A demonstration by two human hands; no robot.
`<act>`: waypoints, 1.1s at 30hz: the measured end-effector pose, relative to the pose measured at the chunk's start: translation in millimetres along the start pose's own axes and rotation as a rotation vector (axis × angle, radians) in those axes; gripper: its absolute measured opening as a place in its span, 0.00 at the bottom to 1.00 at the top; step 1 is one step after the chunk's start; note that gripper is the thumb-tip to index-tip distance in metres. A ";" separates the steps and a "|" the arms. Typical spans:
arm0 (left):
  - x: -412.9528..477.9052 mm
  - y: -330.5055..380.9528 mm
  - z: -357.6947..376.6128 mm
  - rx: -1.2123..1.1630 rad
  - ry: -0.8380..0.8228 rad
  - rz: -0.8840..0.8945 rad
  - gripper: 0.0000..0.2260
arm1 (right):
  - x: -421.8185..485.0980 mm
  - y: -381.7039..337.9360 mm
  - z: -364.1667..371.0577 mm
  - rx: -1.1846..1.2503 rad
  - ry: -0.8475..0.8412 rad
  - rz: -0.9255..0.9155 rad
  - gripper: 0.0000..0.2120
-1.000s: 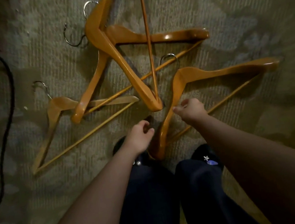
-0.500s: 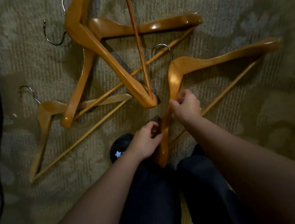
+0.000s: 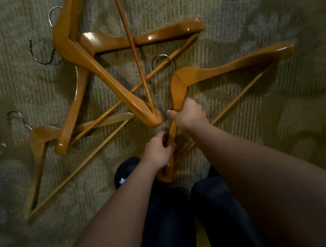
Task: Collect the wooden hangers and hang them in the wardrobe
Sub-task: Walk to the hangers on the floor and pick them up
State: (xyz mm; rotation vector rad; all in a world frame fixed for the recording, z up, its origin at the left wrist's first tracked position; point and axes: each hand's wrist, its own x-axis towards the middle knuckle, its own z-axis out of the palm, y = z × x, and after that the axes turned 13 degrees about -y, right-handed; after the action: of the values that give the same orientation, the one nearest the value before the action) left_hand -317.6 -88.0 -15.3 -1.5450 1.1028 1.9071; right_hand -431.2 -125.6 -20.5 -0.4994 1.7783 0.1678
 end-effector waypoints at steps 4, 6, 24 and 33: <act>2.0 -8.4 1.7 0.008 -0.008 0.033 0.20 | 8.9 0.0 5.5 -0.105 0.097 0.008 0.19; 1.0 -9.8 2.2 0.002 -0.038 0.041 0.21 | 7.7 2.9 4.5 -0.131 0.131 -0.011 0.18; -20.3 39.6 0.0 -0.054 0.062 0.139 0.16 | -27.0 4.3 -50.6 0.180 0.111 -0.279 0.07; -53.5 65.6 -5.1 -0.045 0.048 0.305 0.19 | -73.8 10.7 -83.3 0.826 0.014 -0.451 0.24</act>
State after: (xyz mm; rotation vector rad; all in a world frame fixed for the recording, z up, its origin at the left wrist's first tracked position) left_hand -349.5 -122.8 55.2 -1.5235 1.3933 2.1127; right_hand -495.9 -128.9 70.6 -0.2754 1.5329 -0.8523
